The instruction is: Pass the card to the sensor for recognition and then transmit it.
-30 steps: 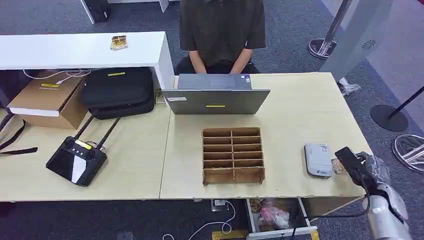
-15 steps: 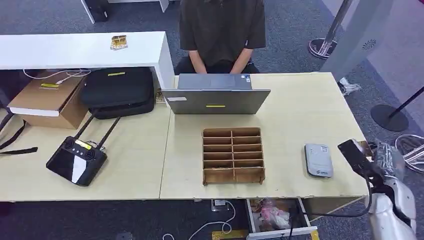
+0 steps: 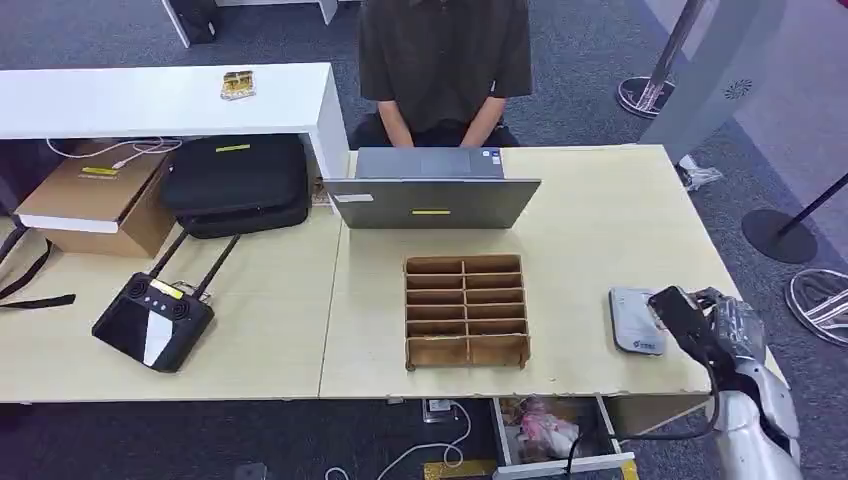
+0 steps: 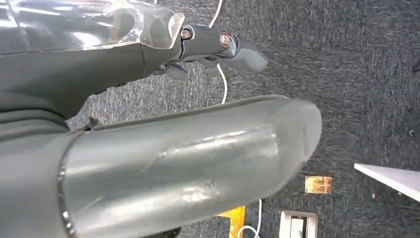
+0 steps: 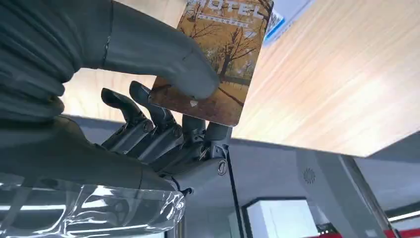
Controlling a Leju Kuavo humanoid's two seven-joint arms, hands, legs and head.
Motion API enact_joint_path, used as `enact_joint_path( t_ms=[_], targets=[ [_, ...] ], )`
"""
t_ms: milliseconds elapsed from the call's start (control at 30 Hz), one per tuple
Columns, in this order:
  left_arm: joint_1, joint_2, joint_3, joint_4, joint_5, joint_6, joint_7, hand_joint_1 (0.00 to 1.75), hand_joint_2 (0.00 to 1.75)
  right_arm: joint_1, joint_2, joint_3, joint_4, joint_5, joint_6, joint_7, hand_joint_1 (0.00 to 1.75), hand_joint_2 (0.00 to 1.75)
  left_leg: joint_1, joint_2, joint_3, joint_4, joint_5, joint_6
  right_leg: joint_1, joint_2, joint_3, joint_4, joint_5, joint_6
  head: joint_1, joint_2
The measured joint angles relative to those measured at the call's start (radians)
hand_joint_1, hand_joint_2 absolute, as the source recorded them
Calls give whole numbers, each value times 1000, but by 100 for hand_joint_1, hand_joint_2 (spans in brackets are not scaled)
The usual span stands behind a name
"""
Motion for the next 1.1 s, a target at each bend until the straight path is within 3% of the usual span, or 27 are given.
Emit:
enact_joint_path(
  t_ms=[667, 1100],
  targets=[
    [-7, 1, -39, 0, -3, -22, -10, 0, 0, -151, 44, 47, 265, 28, -22, -13, 175, 175, 0, 0, 1, 0, 0, 0, 0, 1, 1, 0, 0, 0, 0, 0],
    [-5, 1, -39, 0, 22, -14, -12, 0, 0, -92, 46, 75, 214, 45, 2, -3, 175, 175, 0, 0, 1, 0, 0, 0, 0, 1, 1, 0, 0, 0, 0, 0]
  ],
)
